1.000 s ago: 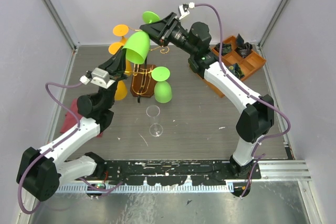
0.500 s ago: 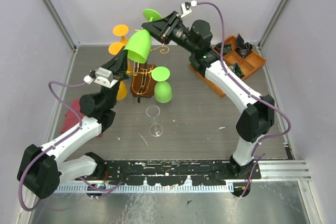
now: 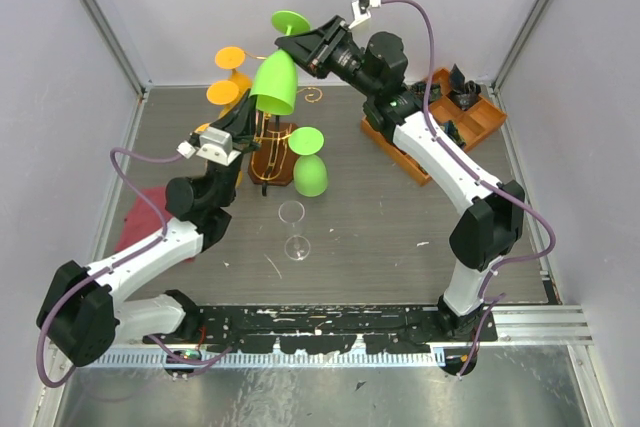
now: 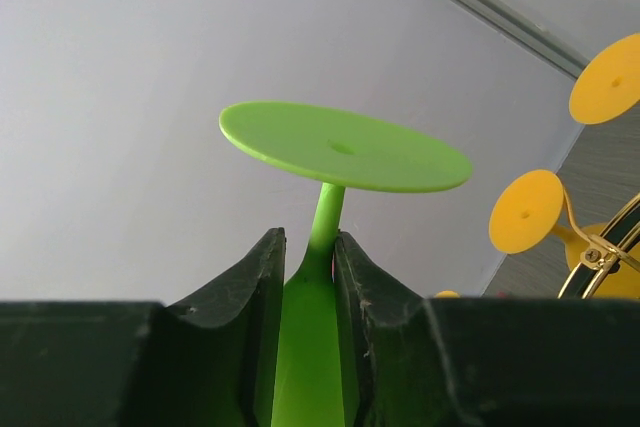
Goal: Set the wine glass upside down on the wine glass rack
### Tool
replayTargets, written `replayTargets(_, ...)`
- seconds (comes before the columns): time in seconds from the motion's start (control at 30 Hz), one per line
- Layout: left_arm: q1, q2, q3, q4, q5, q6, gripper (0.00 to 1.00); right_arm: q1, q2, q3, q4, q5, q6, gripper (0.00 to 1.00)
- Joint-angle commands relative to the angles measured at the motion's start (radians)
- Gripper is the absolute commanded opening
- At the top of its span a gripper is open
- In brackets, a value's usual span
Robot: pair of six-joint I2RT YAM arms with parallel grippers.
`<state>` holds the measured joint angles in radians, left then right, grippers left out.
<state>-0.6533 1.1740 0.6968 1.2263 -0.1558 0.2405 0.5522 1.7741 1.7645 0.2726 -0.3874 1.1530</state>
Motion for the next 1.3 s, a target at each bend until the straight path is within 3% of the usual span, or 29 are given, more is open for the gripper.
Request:
replayTargets(0.0, -0.037, 0.020, 0.035, -0.013, 0.057, -0.009, 0.01, 0.043, -0.010, 0.043, 0.006, -0.077, -0.053, 0.28)
replayTargets(0.13, -0.038, 0.016, 0.031, -0.015, 0.066, -0.012, 0.09, 0.043, -0.015, 0.045, -0.005, -0.075, -0.076, 0.19)
replayTargets(0.27, -0.039, 0.008, 0.021, -0.038, 0.096, -0.013, 0.27, 0.043, -0.016, 0.055, -0.026, -0.079, -0.123, 0.02)
replayTargets(0.47, -0.040, -0.049, -0.013, -0.127, 0.111, -0.015, 0.60, 0.036, -0.040, 0.095, -0.122, -0.012, -0.328, 0.01)
replayTargets(0.77, -0.040, -0.203, -0.063, -0.343, 0.058, -0.017, 0.91, -0.074, -0.103, 0.101, -0.153, 0.083, -0.524, 0.01)
replayTargets(1.03, -0.040, -0.369, -0.008, -0.644, -0.077, -0.030, 1.00, -0.159, -0.189, 0.008, -0.079, 0.257, -0.803, 0.01)
replayTargets(1.27, -0.039, -0.398, 0.038, -0.737, -0.125, 0.015, 0.98, -0.257, -0.167, -0.125, 0.073, 0.233, -0.954, 0.01)
